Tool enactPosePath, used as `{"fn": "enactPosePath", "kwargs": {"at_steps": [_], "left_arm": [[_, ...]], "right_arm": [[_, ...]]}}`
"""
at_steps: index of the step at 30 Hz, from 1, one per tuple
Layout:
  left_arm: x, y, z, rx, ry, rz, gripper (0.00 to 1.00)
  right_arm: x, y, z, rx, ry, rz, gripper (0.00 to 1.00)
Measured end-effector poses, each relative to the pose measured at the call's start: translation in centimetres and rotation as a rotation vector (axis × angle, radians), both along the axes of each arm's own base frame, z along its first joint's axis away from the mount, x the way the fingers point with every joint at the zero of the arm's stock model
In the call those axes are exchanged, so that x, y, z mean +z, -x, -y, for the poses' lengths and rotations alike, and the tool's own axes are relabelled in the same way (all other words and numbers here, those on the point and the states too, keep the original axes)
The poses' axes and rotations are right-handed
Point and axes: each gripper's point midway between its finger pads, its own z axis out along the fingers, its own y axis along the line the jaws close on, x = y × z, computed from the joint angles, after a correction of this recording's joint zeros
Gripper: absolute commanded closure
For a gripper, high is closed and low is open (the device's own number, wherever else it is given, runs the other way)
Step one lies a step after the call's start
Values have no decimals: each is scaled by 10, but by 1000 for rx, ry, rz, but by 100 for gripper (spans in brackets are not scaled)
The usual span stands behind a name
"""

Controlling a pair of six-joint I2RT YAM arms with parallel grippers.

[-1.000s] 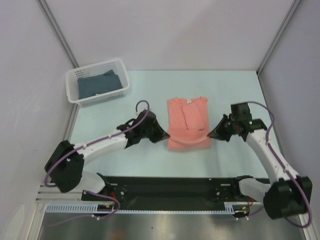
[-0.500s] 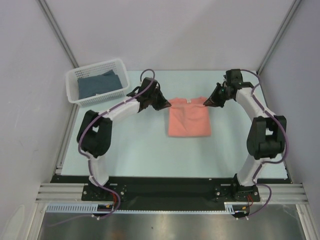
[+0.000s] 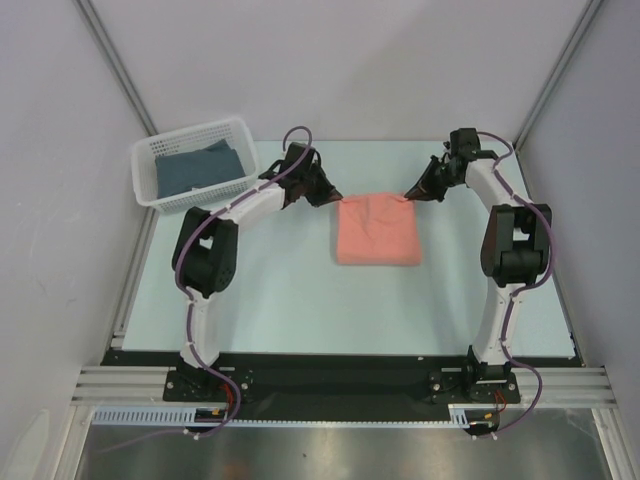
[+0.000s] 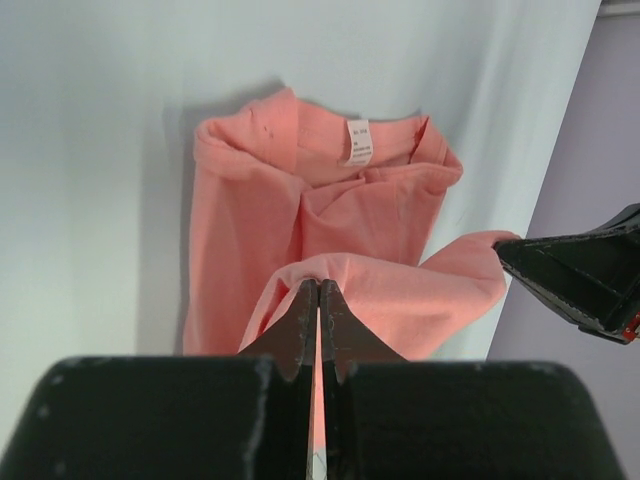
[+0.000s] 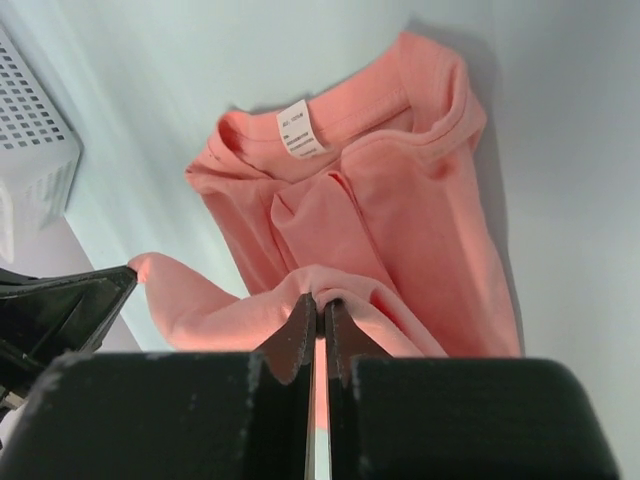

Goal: Fold and stack the t-shirts
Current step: Fold the tshirt

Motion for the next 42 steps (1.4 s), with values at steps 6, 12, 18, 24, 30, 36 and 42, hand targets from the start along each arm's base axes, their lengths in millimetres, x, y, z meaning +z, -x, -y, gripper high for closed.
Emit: {"fn": "enactPosePath", "kwargs": {"at_steps": [6,12,18,24,30,36,42], "left_arm": [[-12,-11,-4,10,3,-19,100],[-29,-16,-5,14,-3,-46,100],[-34,-22,-7,24,12,-61,100],[-33,-35,-8,33,34,-53,100],[-38,-43,-8,45,61,-70,100],[-42,-51,-9,62,77,-82,99],[-28,-70,-14,69,8,-45,70]], "right_arm": [[-9,-3,7,-8,-22,-21,100],[-26,-8,13,-15,-45,-56,100],[-33,-19,13,-13,-62,-58,100],[-24,-32,14,-14,-63,-28,100],[-24,-44,14,-16,-65,-11,96],[-39,-50,14,-31,-75,-41,82],[-39,-86,31,-74,-82,-5,55]]}}
